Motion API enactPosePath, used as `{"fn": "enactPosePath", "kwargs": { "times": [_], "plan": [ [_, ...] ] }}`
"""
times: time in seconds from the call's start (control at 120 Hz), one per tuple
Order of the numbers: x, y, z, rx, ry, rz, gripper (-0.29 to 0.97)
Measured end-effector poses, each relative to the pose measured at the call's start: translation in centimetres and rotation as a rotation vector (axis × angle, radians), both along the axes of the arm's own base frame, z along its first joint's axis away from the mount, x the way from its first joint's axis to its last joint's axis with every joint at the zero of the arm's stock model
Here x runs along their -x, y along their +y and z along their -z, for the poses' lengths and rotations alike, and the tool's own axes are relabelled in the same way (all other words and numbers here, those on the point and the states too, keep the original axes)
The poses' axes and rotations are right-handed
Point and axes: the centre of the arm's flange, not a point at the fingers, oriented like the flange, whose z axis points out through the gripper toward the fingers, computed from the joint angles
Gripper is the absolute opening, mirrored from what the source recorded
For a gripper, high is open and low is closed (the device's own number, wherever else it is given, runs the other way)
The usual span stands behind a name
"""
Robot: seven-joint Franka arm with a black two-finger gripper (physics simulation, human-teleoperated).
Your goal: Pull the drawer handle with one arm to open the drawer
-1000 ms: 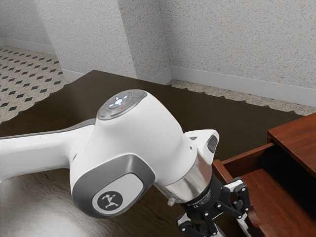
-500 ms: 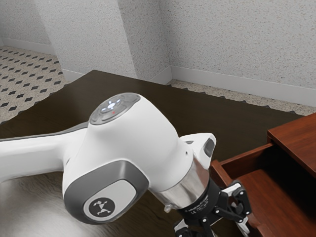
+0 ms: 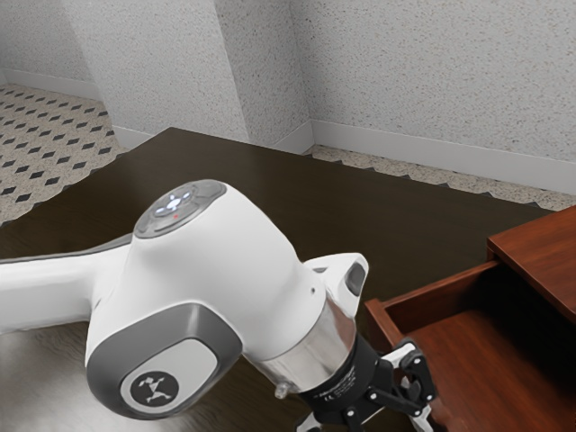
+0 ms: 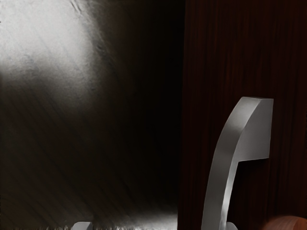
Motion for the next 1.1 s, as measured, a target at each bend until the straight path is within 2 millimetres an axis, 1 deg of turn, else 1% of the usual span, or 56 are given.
{"fn": "enactPosePath", "kwargs": {
  "times": [0.25,0.575,0.858,1.1],
  "plan": [
    [0.7,0.2,0.0,0.001,0.0,-0.006,0.28],
    [1.7,1.1,-0.3,0.008,-0.005,-0.014,0.28],
    [2.2,1.5,-0.3,0.011,-0.003,-0.021,0.28],
    [1.9,1.9,-0.6,-0.014,-0.03,-0.021,0.31]
  ]
}}
